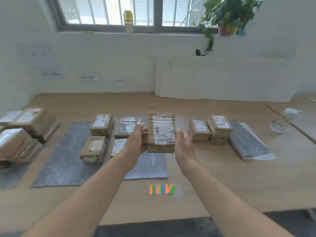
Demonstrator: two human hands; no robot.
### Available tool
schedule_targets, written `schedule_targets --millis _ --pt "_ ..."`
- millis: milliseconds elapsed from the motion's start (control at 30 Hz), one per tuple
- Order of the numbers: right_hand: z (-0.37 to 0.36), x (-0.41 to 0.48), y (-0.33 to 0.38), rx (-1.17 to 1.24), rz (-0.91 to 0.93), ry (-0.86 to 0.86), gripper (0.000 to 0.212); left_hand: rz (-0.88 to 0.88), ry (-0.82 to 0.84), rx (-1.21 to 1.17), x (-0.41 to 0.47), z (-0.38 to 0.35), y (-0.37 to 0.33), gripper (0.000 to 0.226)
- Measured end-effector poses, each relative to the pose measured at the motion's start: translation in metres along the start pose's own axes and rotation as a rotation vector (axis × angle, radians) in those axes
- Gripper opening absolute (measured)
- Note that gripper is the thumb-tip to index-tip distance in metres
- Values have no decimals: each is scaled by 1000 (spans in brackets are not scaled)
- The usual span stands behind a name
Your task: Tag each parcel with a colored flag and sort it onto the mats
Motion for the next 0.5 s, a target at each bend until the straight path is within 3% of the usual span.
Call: schedule_targets --millis 200,500 --pt "-45 -45 23 20 14 92 61 -31 -66 -37 -34 60 -4 42" --pt "-157 -91 15 0 -11 168 68 -16 -127 -60 -50 185 9 41"
Point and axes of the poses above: each hand's wrist, its own x-axis towards the middle knuckle, its own z-axis out of the back of the hand, y = z × x, the point moved 4 cm from there along x, towards the middle knuckle, and after that the axes turned 1 degree about z, right-handed, at the moved point
